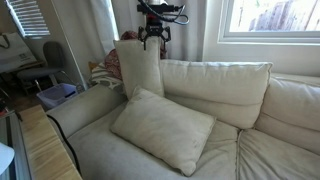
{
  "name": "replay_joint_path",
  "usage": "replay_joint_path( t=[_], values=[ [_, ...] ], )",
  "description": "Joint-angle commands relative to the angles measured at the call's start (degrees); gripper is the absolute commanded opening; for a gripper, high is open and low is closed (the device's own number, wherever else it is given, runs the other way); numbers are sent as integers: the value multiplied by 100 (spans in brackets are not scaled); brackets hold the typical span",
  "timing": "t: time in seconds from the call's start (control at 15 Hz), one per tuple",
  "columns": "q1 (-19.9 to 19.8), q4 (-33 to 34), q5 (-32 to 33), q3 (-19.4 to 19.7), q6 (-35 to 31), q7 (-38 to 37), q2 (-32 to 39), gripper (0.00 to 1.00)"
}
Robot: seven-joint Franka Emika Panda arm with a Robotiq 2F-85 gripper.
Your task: Put the white pillow on the right in a lying position and then put the other pillow on top of it
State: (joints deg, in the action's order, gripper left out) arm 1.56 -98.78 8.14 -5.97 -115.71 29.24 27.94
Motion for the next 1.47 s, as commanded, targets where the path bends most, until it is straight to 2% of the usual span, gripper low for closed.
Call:
replay_joint_path(
  t=[0.0, 0.33, 0.4, 0.73, 1.07, 1.33, 1.4],
  values=[
    [19, 88, -70, -39, -47, -222, -63, 100],
    [73, 178, -359, -93, -247, -693, -133, 100],
    [101, 215, -650, -126, -415, -1135, -60, 100],
    [360, 806, -1351, -215, -663, -2377, 366, 100],
    [741, 1594, -1533, -68, -1191, -3873, 1024, 100],
    [895, 2178, -1661, 55, -1477, -4978, 1522, 100],
    [839, 1789, -1516, -1, -1367, -4562, 1187, 100]
  ],
)
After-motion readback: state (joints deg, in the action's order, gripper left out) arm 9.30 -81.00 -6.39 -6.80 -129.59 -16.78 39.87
